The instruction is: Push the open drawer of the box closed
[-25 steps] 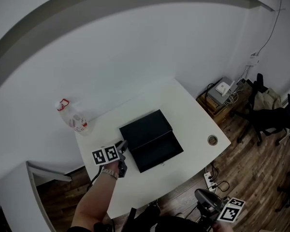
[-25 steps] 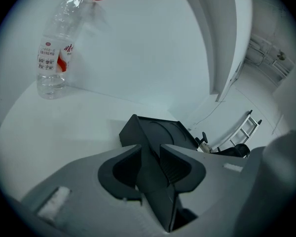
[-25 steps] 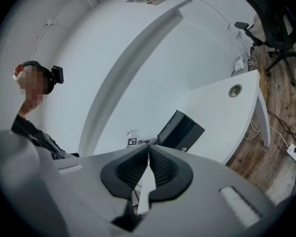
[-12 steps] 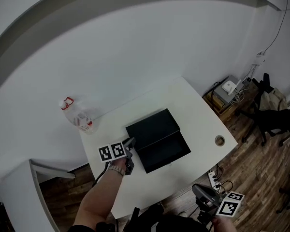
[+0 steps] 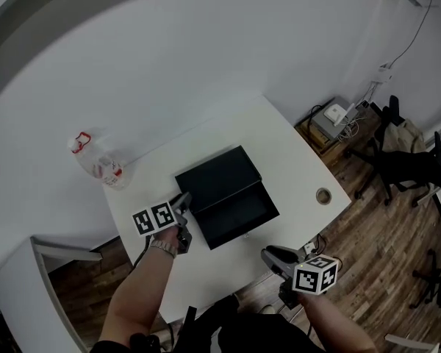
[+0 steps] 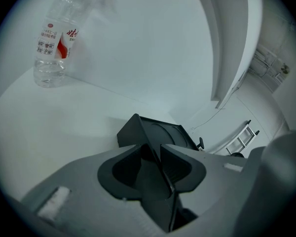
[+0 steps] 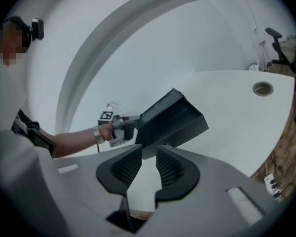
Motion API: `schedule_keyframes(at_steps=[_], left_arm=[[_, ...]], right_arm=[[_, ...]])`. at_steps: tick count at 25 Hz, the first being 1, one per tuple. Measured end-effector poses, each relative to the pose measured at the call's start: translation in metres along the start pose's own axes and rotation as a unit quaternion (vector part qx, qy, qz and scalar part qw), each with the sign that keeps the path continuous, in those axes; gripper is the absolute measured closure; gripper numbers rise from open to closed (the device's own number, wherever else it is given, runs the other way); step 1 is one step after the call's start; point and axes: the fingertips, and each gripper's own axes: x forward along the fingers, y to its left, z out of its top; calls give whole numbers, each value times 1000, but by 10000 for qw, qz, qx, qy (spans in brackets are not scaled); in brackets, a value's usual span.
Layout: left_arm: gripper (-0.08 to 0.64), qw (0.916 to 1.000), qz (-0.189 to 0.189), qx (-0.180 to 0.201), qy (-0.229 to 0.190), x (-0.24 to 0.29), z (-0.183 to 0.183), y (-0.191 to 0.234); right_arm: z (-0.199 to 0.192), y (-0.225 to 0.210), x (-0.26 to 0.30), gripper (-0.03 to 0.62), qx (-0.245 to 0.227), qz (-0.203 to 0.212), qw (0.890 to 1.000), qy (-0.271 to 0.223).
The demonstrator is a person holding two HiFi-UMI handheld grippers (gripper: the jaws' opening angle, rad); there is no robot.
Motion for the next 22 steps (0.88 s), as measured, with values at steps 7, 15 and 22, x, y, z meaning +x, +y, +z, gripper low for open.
schedule_keyframes(at_steps=[7, 15, 22], left_arm=[[430, 9998, -108, -146, -79, 0, -1, -2], [426, 9995, -220, -226, -78, 1, -2, -3], [425, 9993, -298, -239, -24, 0, -2, -2]], right_arm=[[-25, -37, 72, 459, -723, -875, 9855, 1258], [-26, -45, 93, 462, -776, -1109, 9779, 1592], [-26, -44, 100, 520, -814, -1144, 9760, 1665]])
